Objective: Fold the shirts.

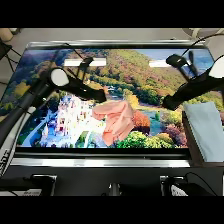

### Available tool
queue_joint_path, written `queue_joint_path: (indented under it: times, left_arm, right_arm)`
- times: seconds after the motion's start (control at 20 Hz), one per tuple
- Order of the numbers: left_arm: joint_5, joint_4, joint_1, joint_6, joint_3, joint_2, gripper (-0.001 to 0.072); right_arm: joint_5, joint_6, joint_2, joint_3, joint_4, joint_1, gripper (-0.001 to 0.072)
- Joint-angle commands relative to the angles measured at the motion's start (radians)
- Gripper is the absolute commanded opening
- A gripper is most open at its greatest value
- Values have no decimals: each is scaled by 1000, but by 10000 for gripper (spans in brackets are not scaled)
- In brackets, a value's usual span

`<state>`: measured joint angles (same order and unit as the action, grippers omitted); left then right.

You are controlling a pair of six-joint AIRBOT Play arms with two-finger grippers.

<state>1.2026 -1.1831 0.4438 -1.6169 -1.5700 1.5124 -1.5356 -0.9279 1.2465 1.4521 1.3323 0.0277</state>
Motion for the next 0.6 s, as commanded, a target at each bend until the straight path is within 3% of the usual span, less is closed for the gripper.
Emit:
queue_joint_path:
  times: [0.0, 0.1, 0.25, 0.55]
  left_arm:
    - [106, -3, -158, 39, 29, -3, 720]
    - [66, -3, -186, 39, 120, 12, 720]
    - [-45, 10, -191, 40, 229, 61, 720]
    - [-193, 215, -144, 77, 251, 205, 720]
  right_arm:
    - [79, 54, 44, -183, -206, 1, 622]
    - [108, 55, 45, -288, -234, 1, 676]
    - [143, 62, 45, -399, -240, 1, 676]
    - [271, 61, 45, -546, -329, 1, 696]
